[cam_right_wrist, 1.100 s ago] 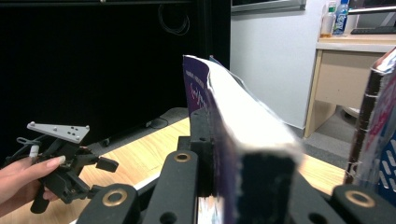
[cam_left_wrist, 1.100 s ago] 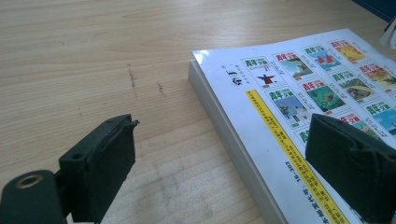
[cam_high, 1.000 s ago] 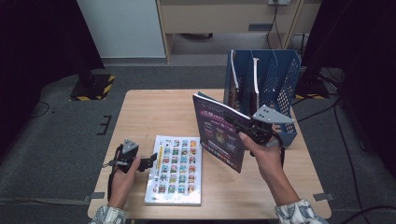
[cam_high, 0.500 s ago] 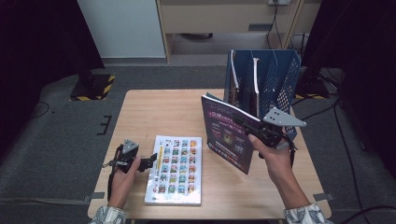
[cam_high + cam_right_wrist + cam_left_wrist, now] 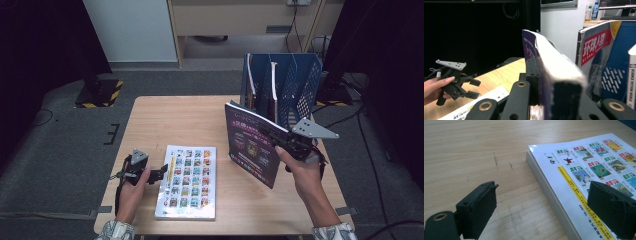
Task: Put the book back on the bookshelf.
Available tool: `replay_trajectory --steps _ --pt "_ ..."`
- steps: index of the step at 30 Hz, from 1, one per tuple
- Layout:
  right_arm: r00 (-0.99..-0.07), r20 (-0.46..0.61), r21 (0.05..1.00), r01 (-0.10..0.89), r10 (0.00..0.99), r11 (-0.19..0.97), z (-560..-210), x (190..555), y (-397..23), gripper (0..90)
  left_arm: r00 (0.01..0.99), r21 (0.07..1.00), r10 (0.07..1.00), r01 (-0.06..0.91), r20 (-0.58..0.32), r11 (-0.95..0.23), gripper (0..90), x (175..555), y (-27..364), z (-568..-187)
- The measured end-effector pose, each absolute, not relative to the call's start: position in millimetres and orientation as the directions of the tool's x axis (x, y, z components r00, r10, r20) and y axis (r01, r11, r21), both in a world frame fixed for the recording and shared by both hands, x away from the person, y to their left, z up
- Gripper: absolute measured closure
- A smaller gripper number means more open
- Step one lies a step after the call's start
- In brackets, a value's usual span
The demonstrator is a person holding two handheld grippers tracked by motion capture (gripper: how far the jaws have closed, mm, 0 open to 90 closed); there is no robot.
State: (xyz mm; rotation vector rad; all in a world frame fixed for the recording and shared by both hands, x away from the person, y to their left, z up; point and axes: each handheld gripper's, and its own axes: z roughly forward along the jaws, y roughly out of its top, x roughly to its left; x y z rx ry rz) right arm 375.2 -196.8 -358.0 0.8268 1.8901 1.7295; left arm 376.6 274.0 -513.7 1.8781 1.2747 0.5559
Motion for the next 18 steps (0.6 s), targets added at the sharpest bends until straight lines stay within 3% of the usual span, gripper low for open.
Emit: replay_trajectory --steps 18 --pt "-0.7 0.078 0.991 0.133 0.71 0.022 -362 364 -221 84.0 0.401 0.797 0.913 0.573 -0.069 -0.192 8.0 377 274 -514"
